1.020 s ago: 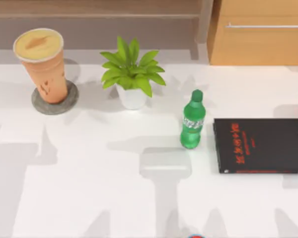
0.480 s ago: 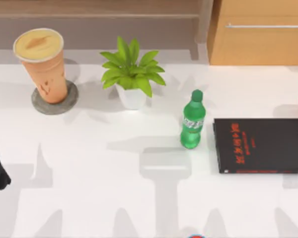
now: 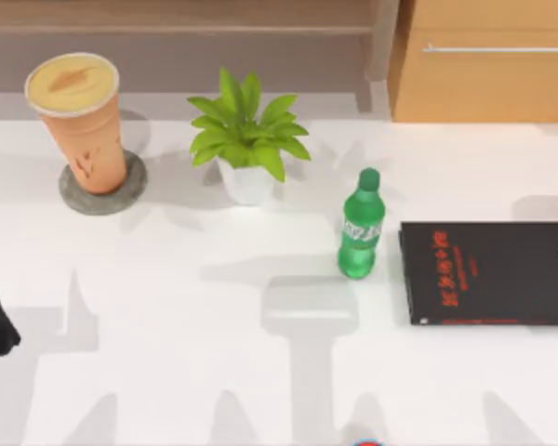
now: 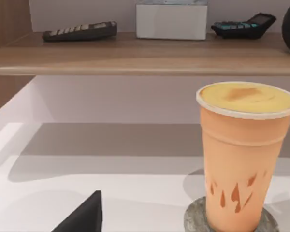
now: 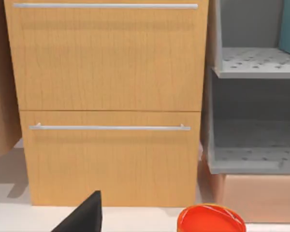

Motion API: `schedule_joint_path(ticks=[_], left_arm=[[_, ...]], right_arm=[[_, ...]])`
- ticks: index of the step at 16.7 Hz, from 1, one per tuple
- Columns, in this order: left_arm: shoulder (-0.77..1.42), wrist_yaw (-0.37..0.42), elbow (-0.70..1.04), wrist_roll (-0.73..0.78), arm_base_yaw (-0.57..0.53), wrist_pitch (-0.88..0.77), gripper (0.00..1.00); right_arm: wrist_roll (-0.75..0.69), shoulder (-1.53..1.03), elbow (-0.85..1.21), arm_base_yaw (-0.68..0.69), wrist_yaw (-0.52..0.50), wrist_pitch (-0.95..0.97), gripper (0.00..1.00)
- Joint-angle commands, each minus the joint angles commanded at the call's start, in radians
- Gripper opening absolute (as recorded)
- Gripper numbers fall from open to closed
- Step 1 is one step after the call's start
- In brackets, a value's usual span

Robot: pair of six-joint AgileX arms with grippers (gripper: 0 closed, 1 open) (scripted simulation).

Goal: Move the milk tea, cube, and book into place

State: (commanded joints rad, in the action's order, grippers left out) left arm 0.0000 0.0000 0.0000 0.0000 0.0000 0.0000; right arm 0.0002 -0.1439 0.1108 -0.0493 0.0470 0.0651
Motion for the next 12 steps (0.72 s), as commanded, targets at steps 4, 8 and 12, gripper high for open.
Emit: schedule_joint_path(ticks=[4,8,12], left_arm=[[0.0,0.0,0.0,0.0,0.0,0.0,1.0],[0.0,0.0,0.0,0.0,0.0,0.0,1.0],[0.0,0.0,0.0,0.0,0.0,0.0,1.0]], right_arm=[[-0.003,-0.278,0.219,-0.066,0.06,0.087,1.0],[-0.005,-0.639,0.451,-0.13,0.116,0.169,1.0],[-0.006,-0.914,0.625,-0.191,0.173,0.248,1.0]])
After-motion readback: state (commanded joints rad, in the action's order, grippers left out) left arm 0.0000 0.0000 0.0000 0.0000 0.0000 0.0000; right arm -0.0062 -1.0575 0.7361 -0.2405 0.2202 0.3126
